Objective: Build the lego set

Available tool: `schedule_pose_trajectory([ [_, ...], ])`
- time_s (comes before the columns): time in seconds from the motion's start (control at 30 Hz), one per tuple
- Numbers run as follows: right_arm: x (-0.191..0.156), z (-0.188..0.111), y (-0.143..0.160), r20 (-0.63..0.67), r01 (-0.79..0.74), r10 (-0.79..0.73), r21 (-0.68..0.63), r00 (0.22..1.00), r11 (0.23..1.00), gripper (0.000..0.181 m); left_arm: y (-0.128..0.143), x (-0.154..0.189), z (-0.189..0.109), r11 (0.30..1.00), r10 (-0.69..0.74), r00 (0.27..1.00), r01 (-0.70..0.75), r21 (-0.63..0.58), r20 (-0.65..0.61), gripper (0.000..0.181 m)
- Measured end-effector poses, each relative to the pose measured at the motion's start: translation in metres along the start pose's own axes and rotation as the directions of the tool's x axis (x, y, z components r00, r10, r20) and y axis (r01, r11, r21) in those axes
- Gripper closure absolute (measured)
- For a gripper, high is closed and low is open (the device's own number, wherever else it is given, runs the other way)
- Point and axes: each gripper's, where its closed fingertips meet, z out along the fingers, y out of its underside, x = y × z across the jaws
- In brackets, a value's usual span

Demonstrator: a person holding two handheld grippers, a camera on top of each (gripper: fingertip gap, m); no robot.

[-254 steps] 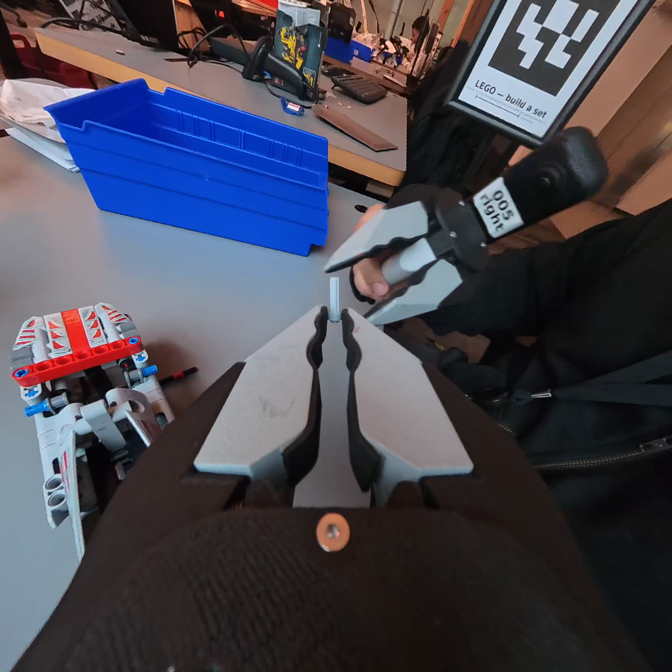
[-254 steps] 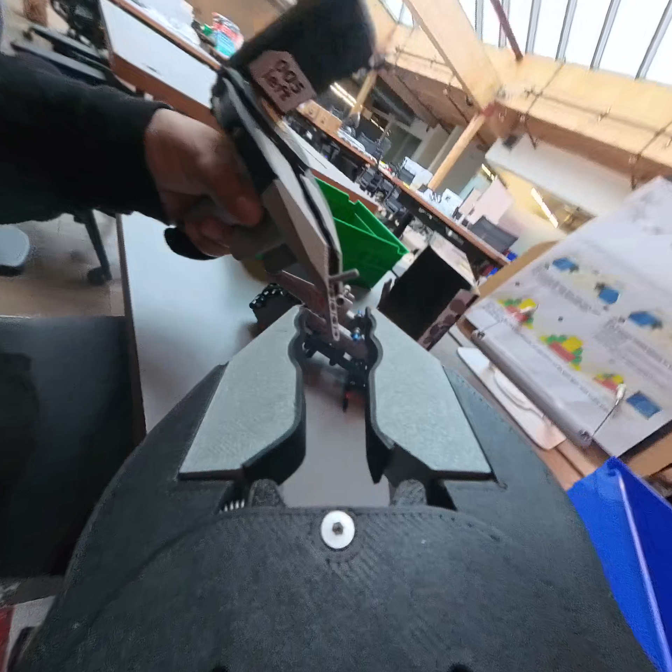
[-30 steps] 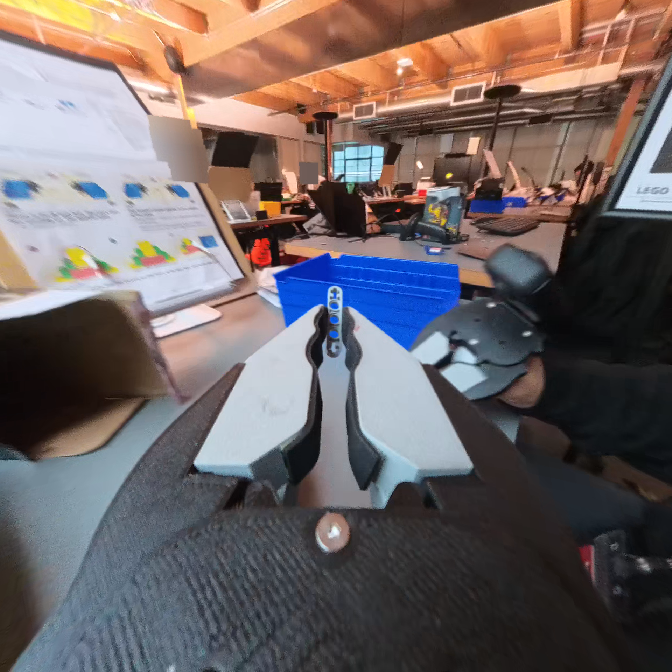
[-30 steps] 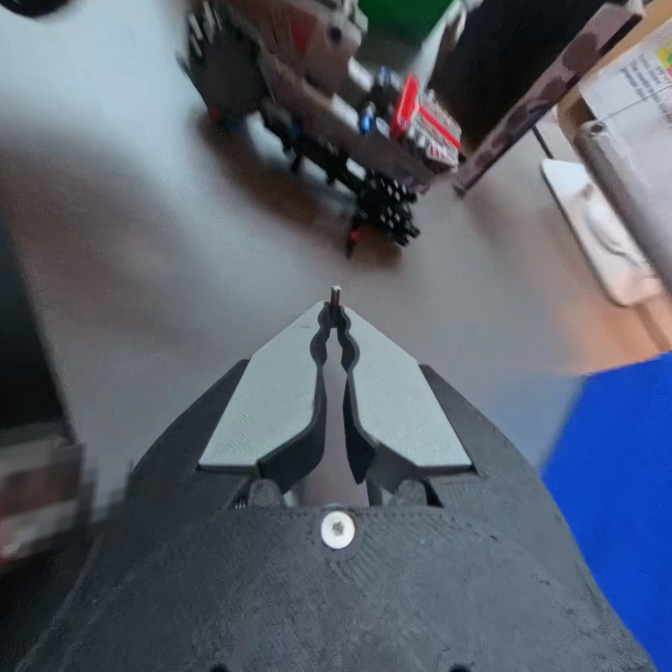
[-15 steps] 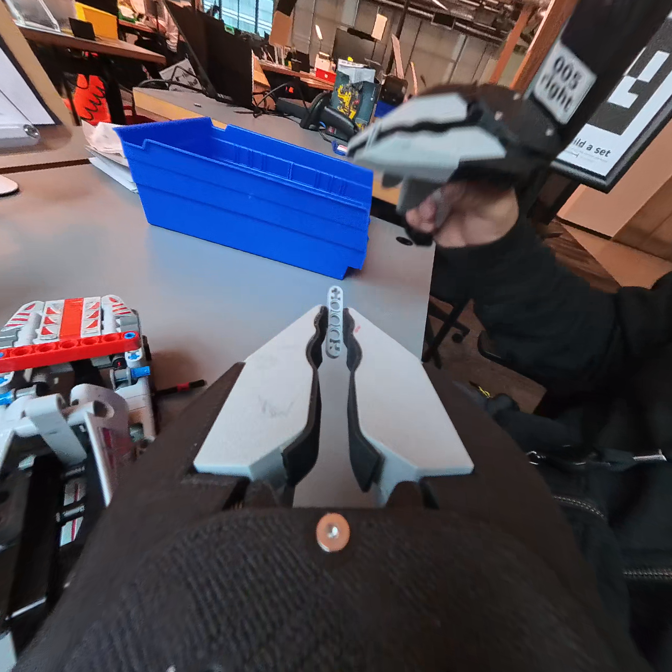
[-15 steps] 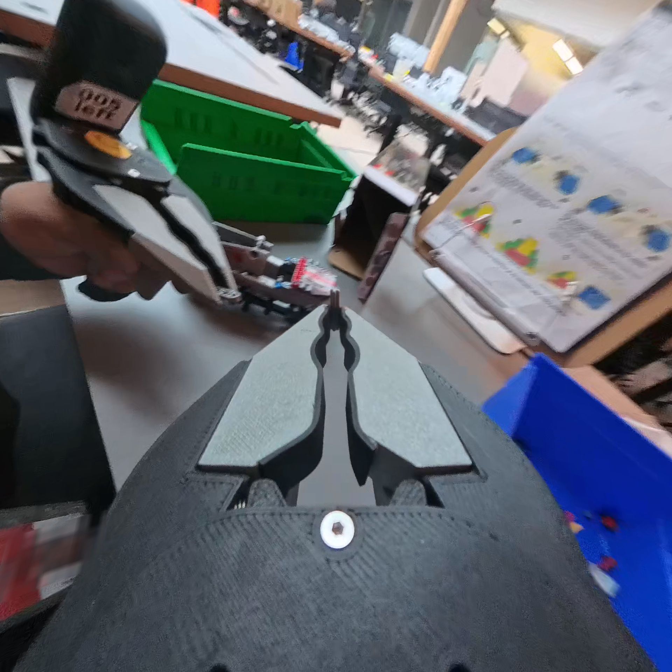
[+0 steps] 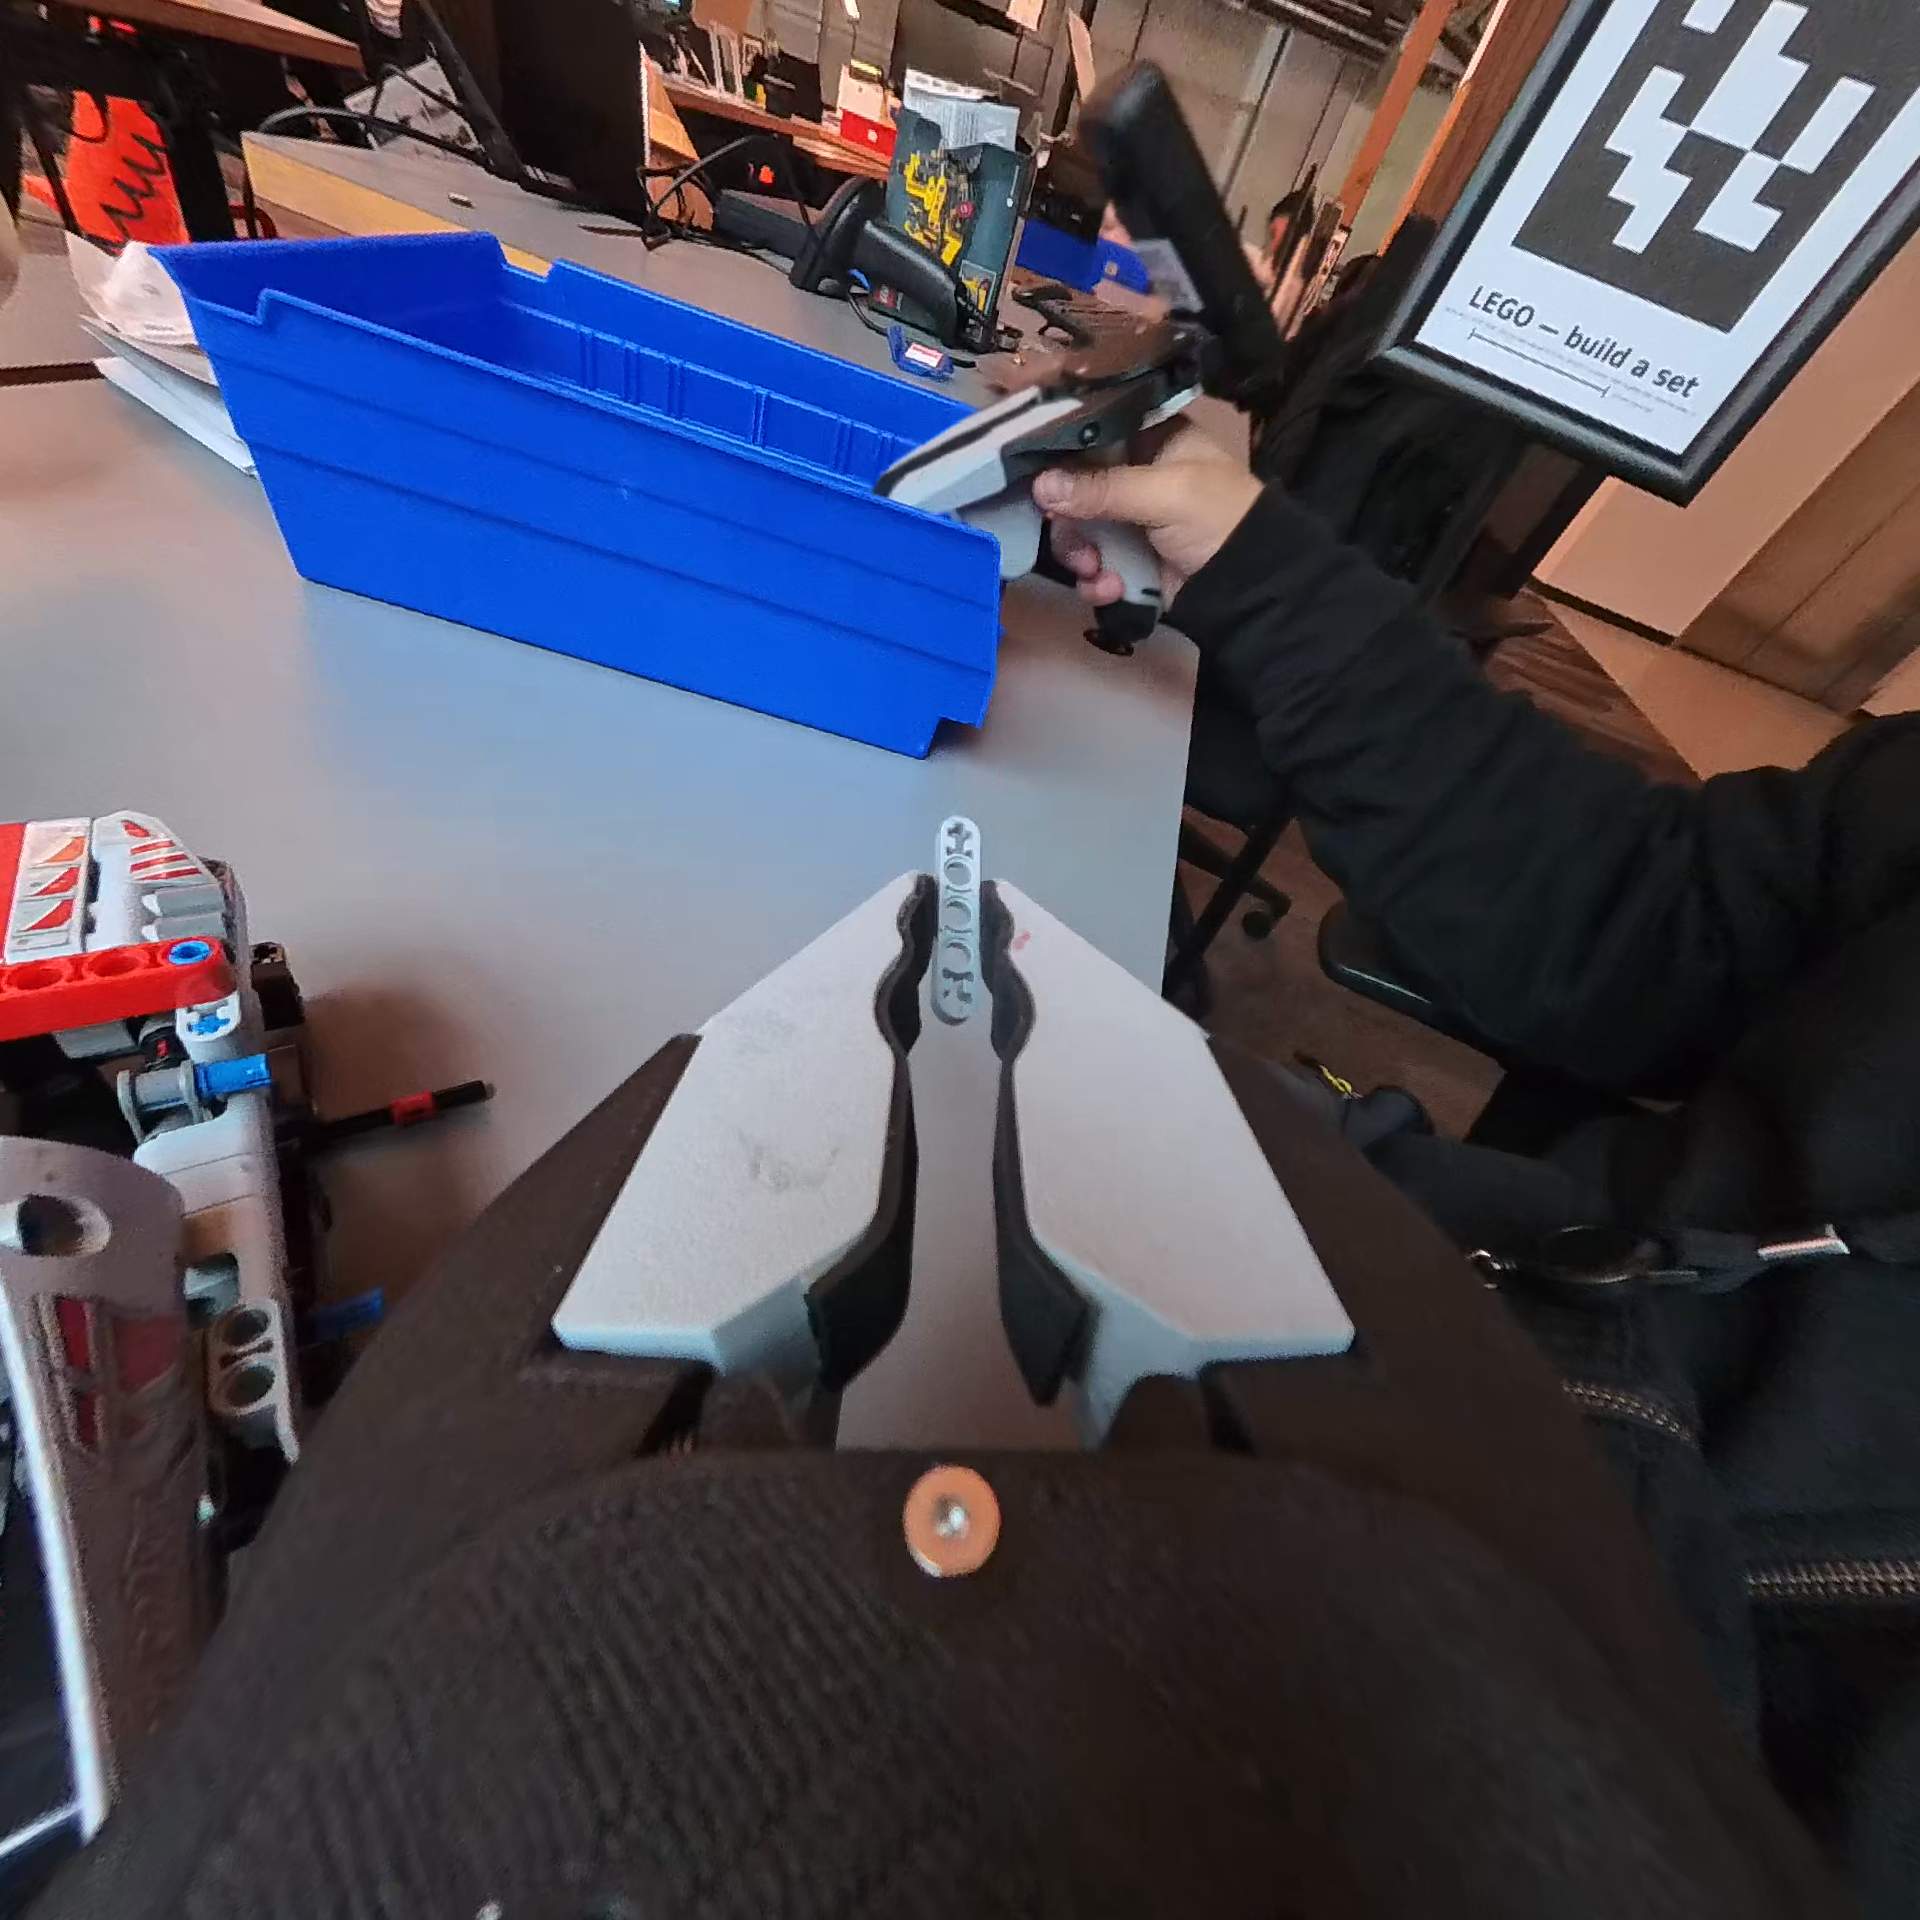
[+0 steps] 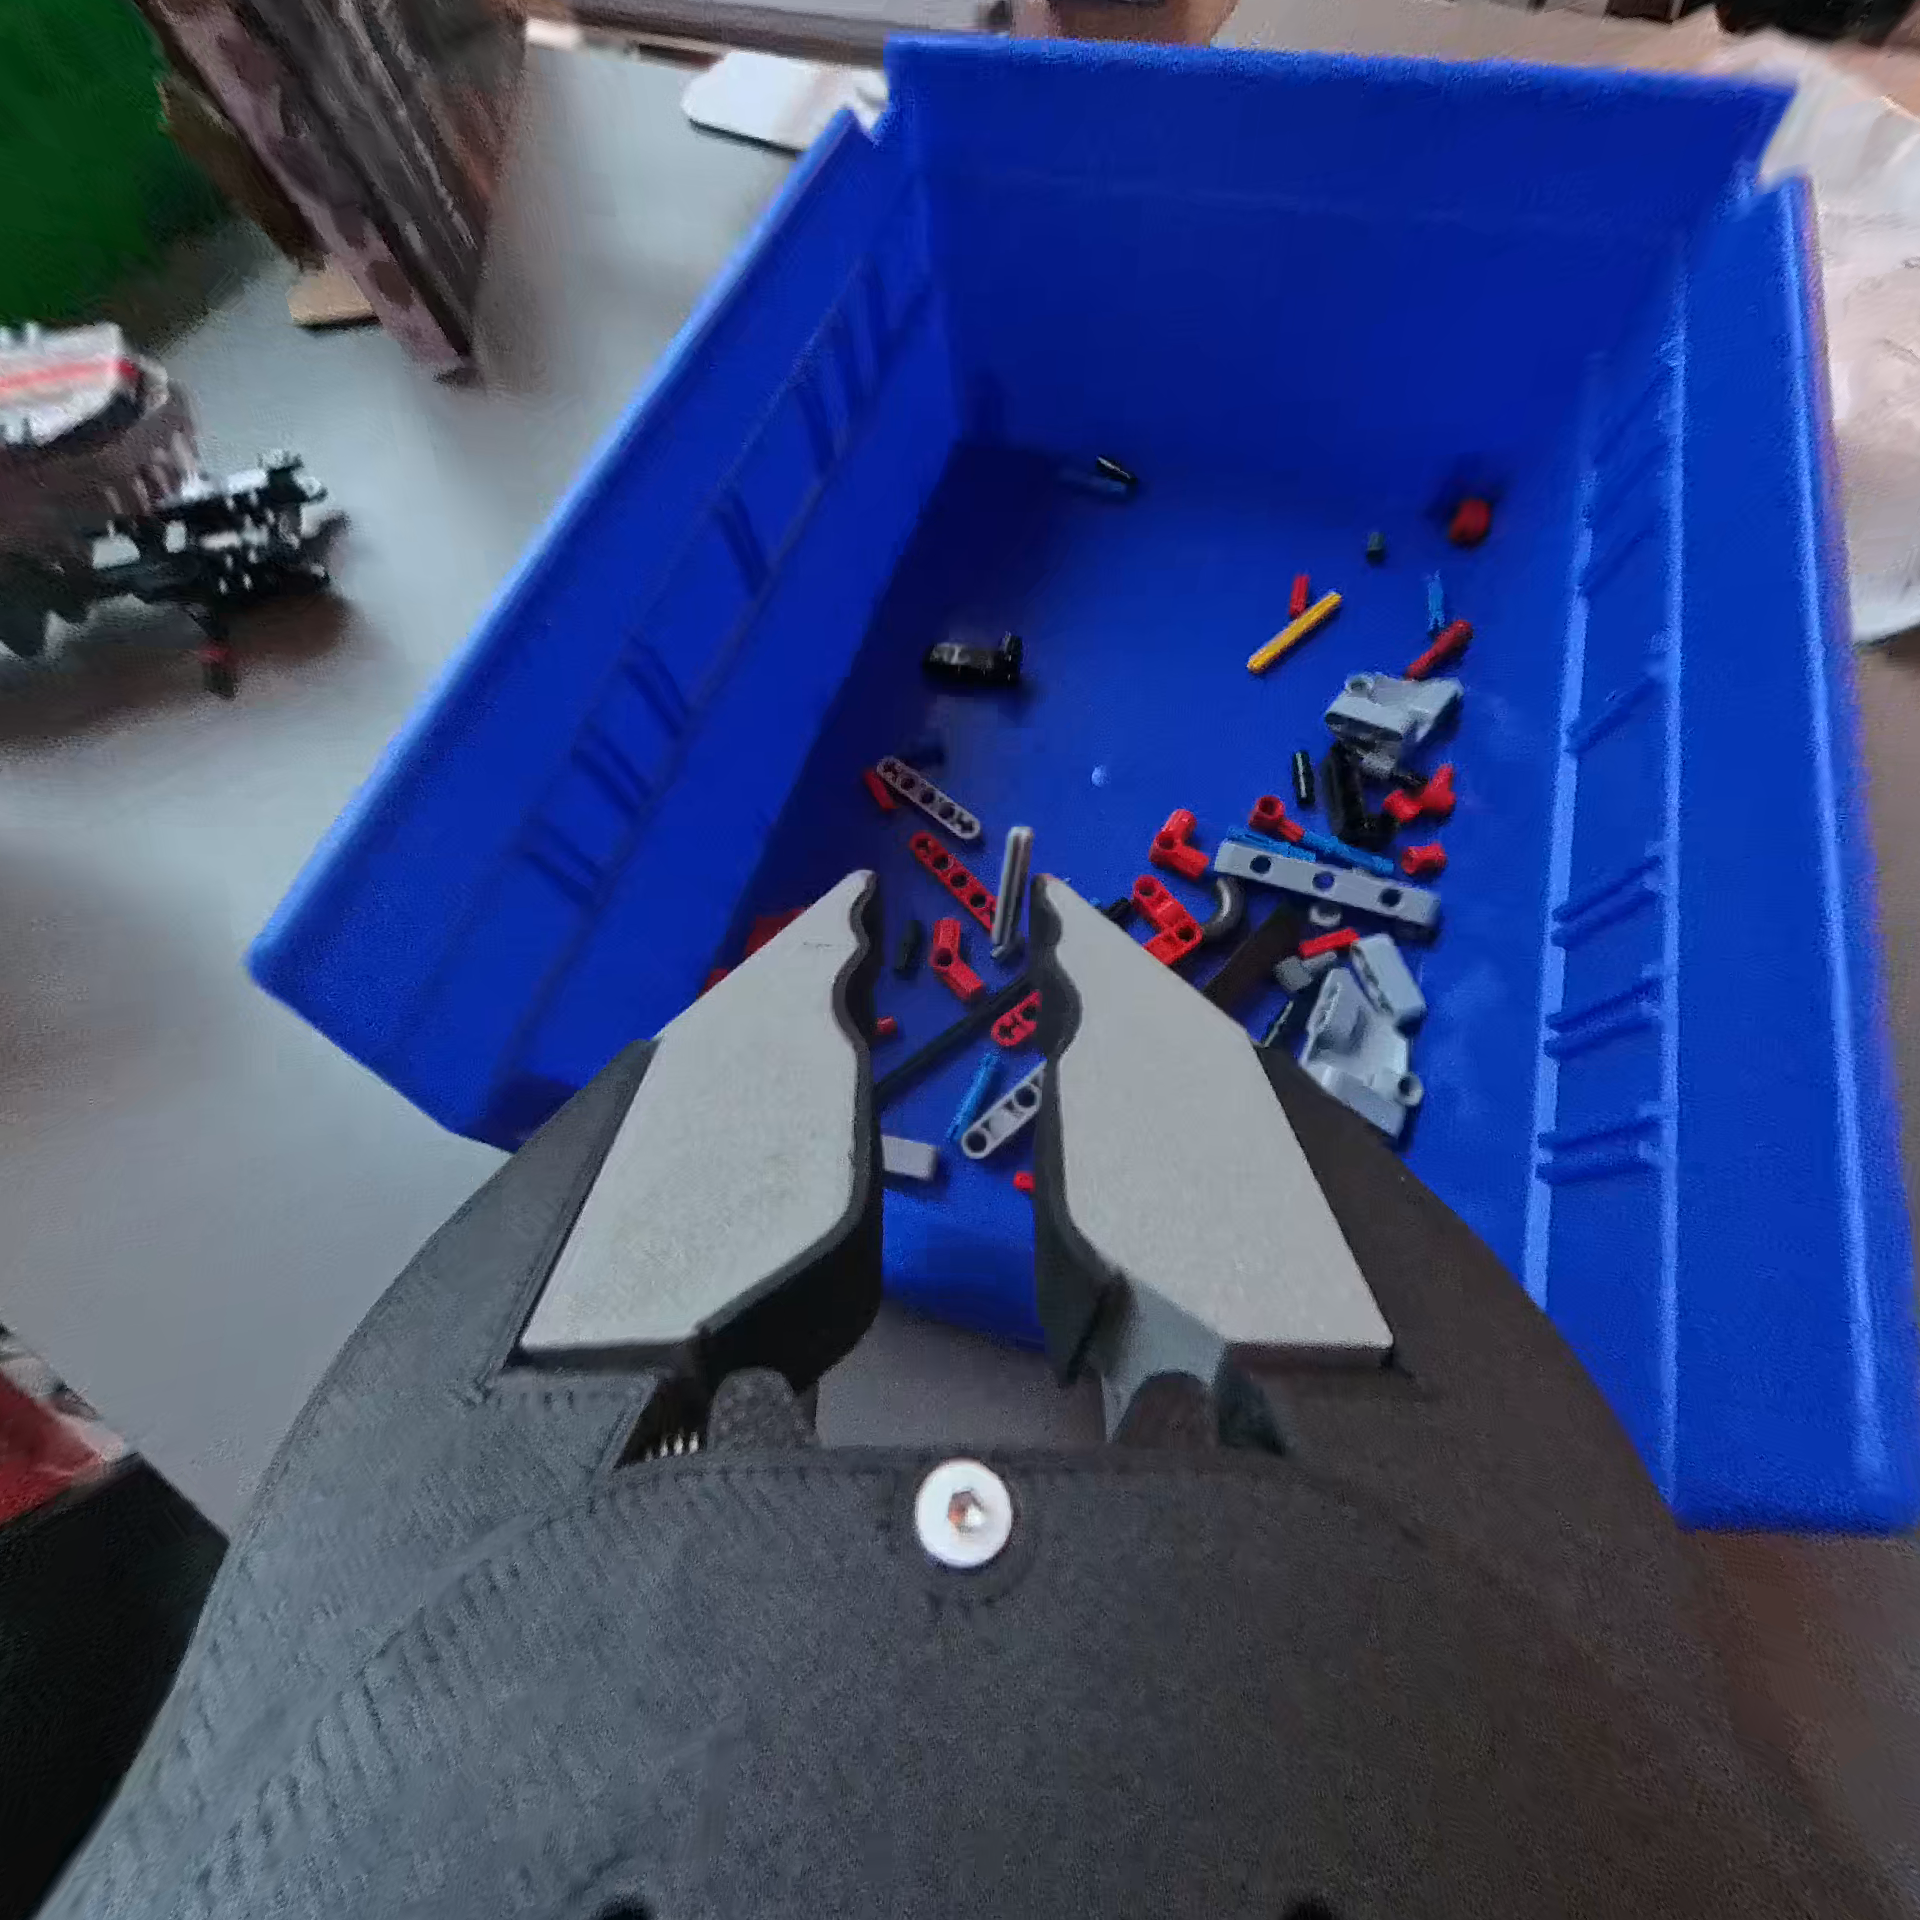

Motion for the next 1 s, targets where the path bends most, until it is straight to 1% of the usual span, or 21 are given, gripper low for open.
schedule_pose_trajectory([
  [0.03, 0.005, 0.000, 0.003, 0.017, -0.062, 0.062, -0.005, 0.998, 0.998, 0.153, 0.001, 0.001, 0.001, 1.000, -0.005, 1.000, 0.005, -0.004, -0.007, 0.175],
  [0.07, 0.004, -0.003, 0.002, 0.057, -0.105, 0.105, -0.005, 0.993, 0.994, 0.160, 0.003, 0.001, 0.001, 1.000, -0.013, 1.000, 0.013, -0.009, -0.013, 0.174],
  [0.13, -0.001, -0.012, -0.006, 0.117, -0.119, 0.114, 0.038, 0.987, 0.992, 0.140, 0.006, 0.000, 0.003, 1.000, -0.024, 1.000, 0.024, -0.016, -0.020, 0.175],
  [0.17, 0.000, -0.015, -0.013, 0.115, -0.112, 0.102, 0.082, 0.988, 0.990, 0.135, 0.008, 0.000, 0.003, 0.999, -0.031, 0.999, 0.030, -0.022, -0.025, 0.175],
  [0.2, 0.002, -0.016, -0.013, 0.091, -0.099, 0.092, 0.084, 0.992, 0.991, 0.131, 0.009, 0.000, 0.004, 0.999, -0.038, 0.999, 0.037, -0.025, -0.028, 0.174],
  [0.23, 0.004, -0.014, -0.009, 0.060, -0.078, 0.075, 0.048, 0.995, 0.996, 0.125, 0.009, -0.001, 0.004, 0.999, -0.041, 0.999, 0.040, -0.023, -0.029, 0.175],
  [0.27, -0.001, -0.014, -0.009, 0.057, -0.049, 0.047, 0.034, 0.997, 0.998, 0.123, 0.009, -0.001, 0.004, 0.999, -0.043, 0.999, 0.042, -0.022, -0.031, 0.175],
  [0.3, -0.016, -0.016, -0.020, 0.107, -0.023, 0.015, 0.080, 0.994, 0.997, 0.129, 0.009, 0.000, 0.003, 0.999, -0.044, 0.998, 0.043, -0.024, -0.036, 0.175],
  [0.33, -0.041, -0.023, -0.039, 0.205, -0.010, -0.025, 0.169, 0.979, 0.986, 0.135, 0.007, 0.001, 0.003, 0.999, -0.038, 0.998, 0.037, -0.018, -0.044, 0.175],
  [0.4, -0.102, -0.045, -0.071, 0.428, -0.015, -0.134, 0.327, 0.894, 0.945, 0.138, 0.003, 0.008, 0.002, 1.000, -0.013, 0.997, 0.014, 0.005, -0.076, 0.175],
  [0.43, -0.132, -0.052, -0.076, 0.524, -0.011, -0.185, 0.348, 0.831, 0.937, 0.148, 0.001, 0.012, 0.002, 1.000, 0.001, 0.996, 0.000, 0.013, -0.094, 0.175],
  [0.47, -0.161, -0.055, -0.073, 0.609, 0.007, -0.223, 0.336, 0.761, 0.942, 0.158, 0.000, 0.015, 0.002, 1.000, 0.017, 0.994, -0.015, 0.017, -0.104, 0.175],
  [0.53, -0.210, -0.046, -0.057, 0.726, 0.068, -0.237, 0.254, 0.645, 0.965, 0.159, -0.003, 0.020, 0.003, 0.998, 0.058, 0.993, -0.054, 0.039, -0.104, 0.175],
  [0.6, -0.241, -0.026, -0.045, 0.765, 0.093, -0.181, 0.158, 0.617, 0.983, 0.158, -0.006, 0.021, 0.002, 0.993, 0.100, 0.992, -0.095, 0.066, -0.076, 0.175],
  [0.7, -0.274, -0.008, -0.036, 0.818, 0.046, -0.066, 0.048, 0.572, 0.998, 0.156, -0.006, 0.017, 0.002, 0.984, 0.175, 0.985, -0.174, 0.045, -0.005, 0.175],
  [0.8, -0.282, 0.009, -0.023, 0.794, 0.093, -0.056, 0.000, 0.606, 0.996, 0.153, -0.006, 0.016, 0.003, 0.974, 0.227, 0.973, -0.227, 0.020, 0.037, 0.175],
  [0.83, -0.286, 0.010, -0.021, 0.796, 0.098, -0.058, -0.002, 0.602, 0.995, 0.154, -0.005, 0.015, 0.003, 0.972, 0.234, 0.971, -0.235, 0.010, 0.051, 0.175],
  [0.9, -0.294, 0.012, -0.017, 0.806, 0.102, -0.051, -0.011, 0.590, 0.995, 0.163, 0.001, 0.009, 0.005, 0.969, 0.248, 0.965, -0.246, -0.033, 0.087, 0.175],
  [0.93, -0.293, 0.017, -0.015, 0.789, 0.113, -0.056, -0.017, 0.611, 0.993, 0.166, 0.003, 0.008, 0.006, 0.965, 0.261, 0.961, -0.257, -0.048, 0.095, 0.175],
  [0.97, -0.292, 0.020, -0.013, 0.775, 0.124, -0.063, -0.020, 0.629, 0.992, 0.175, 0.005, 0.007, 0.006, 0.961, 0.273, 0.956, -0.268, -0.062, 0.104, 0.175],
  [1.0, -0.291, 0.021, -0.012, 0.771, 0.130, -0.065, -0.022, 0.633, 0.991, 0.175, 0.006, 0.006, 0.007, 0.957, 0.287, 0.951, -0.281, -0.071, 0.113, 0.175],
])
